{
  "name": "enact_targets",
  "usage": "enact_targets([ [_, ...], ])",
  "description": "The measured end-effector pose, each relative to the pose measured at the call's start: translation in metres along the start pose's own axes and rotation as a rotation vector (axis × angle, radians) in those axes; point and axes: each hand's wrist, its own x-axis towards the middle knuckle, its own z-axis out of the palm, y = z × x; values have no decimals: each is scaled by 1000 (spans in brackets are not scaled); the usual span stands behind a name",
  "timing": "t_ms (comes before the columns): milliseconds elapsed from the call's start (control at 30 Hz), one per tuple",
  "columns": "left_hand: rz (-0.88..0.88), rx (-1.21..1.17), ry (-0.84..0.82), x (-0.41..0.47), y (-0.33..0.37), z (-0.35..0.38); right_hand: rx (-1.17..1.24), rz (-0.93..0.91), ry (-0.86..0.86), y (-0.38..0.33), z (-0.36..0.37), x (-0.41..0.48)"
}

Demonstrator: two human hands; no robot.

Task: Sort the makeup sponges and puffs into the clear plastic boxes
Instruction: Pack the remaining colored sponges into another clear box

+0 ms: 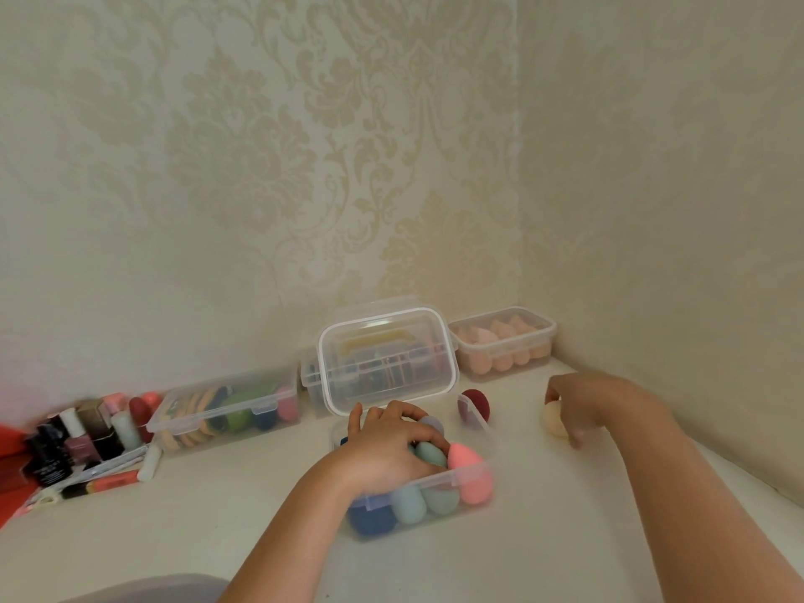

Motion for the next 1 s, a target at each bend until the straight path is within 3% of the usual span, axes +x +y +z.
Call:
enact_targets([
  [67,0,8,2,0,1,0,66,19,90,3,2,2],
  [133,-3,1,4,0,1,0,326,-22,214,3,0,2],
  [233,-2,-7,6,0,1,0,652,-222,416,-11,-10,-1],
  [333,1,-8,9,0,1,0,780,-407,459,-35,-14,-13],
  [567,6,6,15,0,0,1,645,-590,431,-65,-13,-36],
  [767,7,-12,17,1,0,1,359,-531,457,-72,-8,-29],
  [1000,1,3,27,2,1,1,157,-455,335,-86,-10,-29],
])
